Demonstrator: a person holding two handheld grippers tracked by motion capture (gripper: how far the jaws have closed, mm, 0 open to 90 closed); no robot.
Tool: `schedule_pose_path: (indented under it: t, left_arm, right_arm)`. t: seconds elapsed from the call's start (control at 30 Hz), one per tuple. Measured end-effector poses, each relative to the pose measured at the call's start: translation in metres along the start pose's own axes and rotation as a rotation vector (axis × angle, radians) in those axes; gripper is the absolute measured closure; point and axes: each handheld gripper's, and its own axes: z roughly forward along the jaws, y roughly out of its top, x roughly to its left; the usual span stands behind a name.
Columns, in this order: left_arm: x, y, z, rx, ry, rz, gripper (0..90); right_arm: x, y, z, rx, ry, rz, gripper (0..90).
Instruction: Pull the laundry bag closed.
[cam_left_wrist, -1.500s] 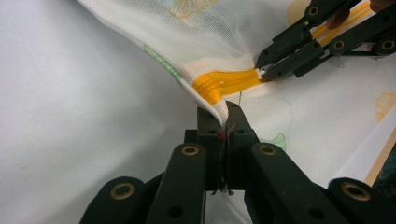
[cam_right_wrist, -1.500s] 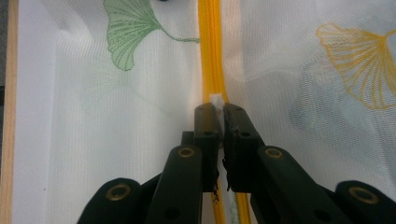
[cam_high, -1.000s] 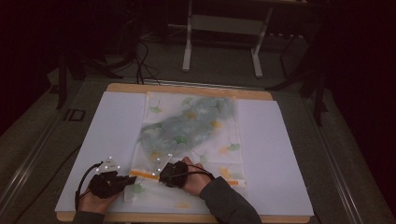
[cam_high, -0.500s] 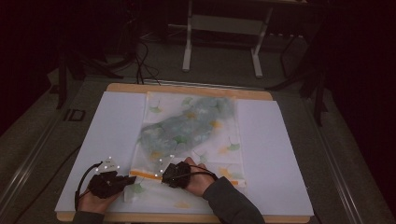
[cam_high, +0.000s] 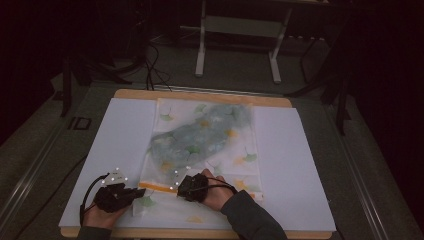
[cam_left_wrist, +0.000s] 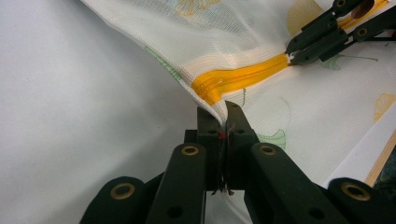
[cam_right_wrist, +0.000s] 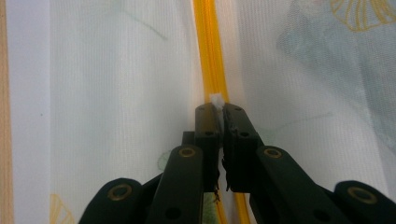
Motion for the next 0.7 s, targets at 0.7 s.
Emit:
schedule_pose_path:
  t: [0.7]
  left_arm:
    - [0.001, 0.0, 0.0, 0.001, -0.003, 0.001, 87.8]
  right_arm:
    - [-0.001, -0.015, -0.008, -0.001, -0.008, 0.015, 85.9]
